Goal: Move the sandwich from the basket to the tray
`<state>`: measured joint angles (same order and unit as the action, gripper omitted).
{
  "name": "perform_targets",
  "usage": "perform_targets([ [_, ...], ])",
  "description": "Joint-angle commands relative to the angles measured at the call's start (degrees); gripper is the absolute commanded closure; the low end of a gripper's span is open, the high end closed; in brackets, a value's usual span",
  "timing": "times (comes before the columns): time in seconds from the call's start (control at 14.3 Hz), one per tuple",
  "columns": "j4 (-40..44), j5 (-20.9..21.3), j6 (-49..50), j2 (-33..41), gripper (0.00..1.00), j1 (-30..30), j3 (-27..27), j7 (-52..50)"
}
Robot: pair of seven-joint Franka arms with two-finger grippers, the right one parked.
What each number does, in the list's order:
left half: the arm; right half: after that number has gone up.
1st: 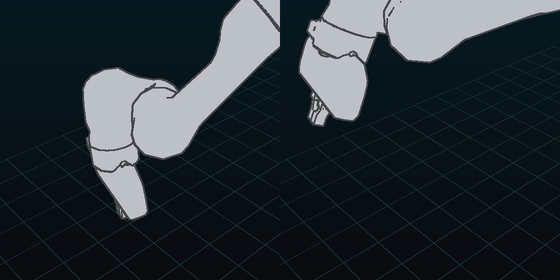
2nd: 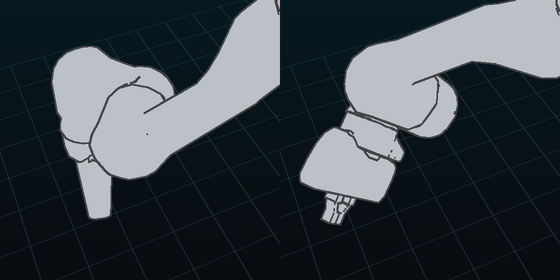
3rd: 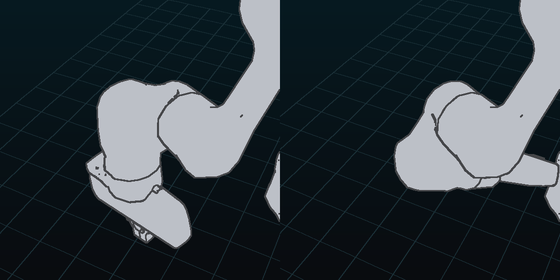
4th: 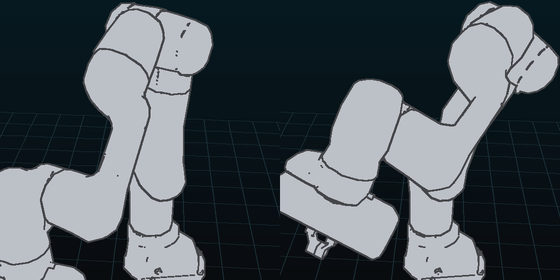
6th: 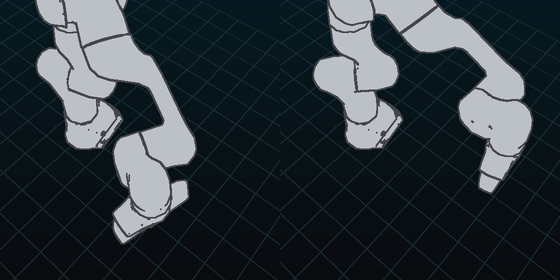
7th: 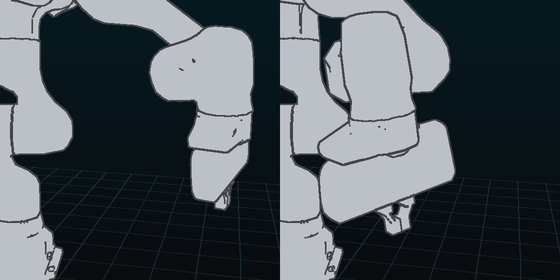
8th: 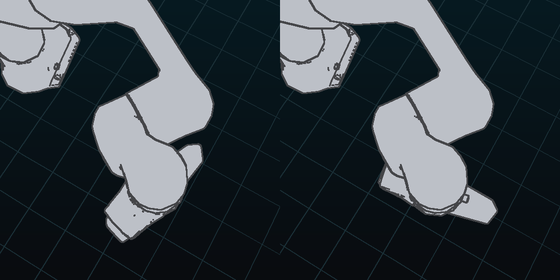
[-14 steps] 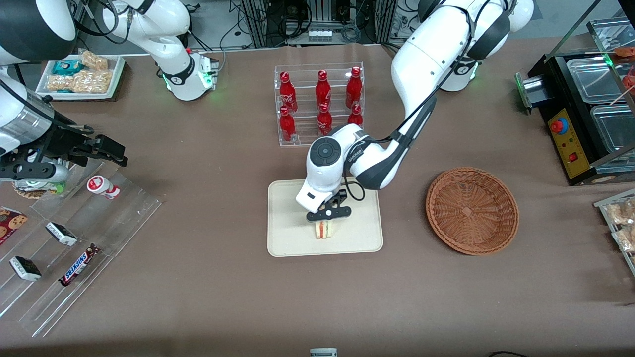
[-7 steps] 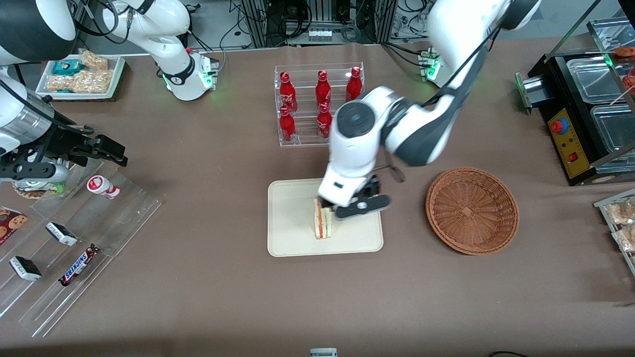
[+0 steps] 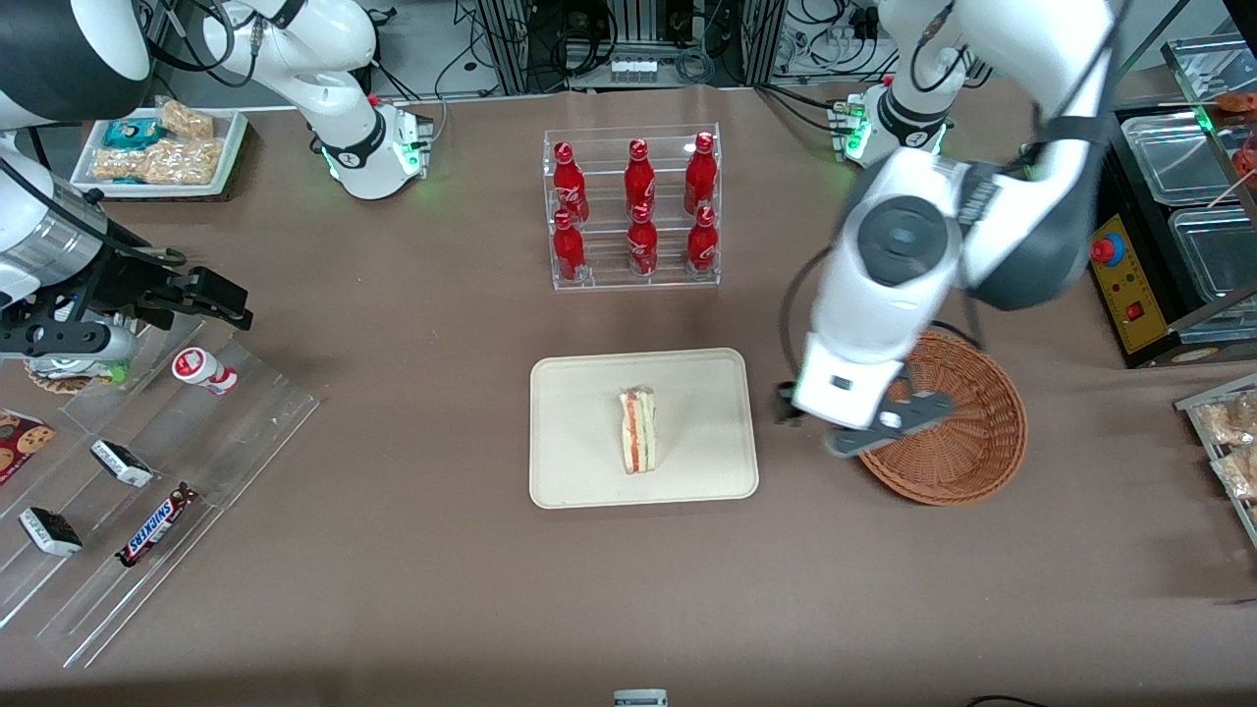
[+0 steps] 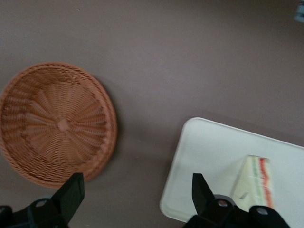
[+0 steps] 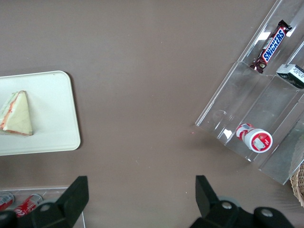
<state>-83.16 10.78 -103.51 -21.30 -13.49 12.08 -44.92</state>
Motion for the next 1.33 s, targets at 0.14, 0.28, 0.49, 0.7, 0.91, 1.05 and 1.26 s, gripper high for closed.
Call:
perform_targets([
  [0.14, -10.5, -3.8, 2.4, 10.2, 0.00, 9.2, 0.5, 14.3],
  [0.28, -10.5, -5.3, 5.5, 11.9, 0.00, 12.7, 0.5, 21.1],
  [0.49, -12.4, -8.0, 6.7, 16.6, 0.00, 13.2, -3.0, 31.1],
  [0.7, -11.9, -10.2, 9.7, 20.1, 0.00, 8.8, -11.4, 40.9],
  [0.91, -11.1, -10.1, 9.9, 22.2, 0.00, 5.4, -15.9, 47.8],
  [1.05, -8.3, -10.3, 9.8, 21.8, 0.00, 3.9, -18.4, 50.1],
  [1.26, -6.7, -11.7, 10.0, 21.0, 0.00, 4.4, -18.9, 54.6],
])
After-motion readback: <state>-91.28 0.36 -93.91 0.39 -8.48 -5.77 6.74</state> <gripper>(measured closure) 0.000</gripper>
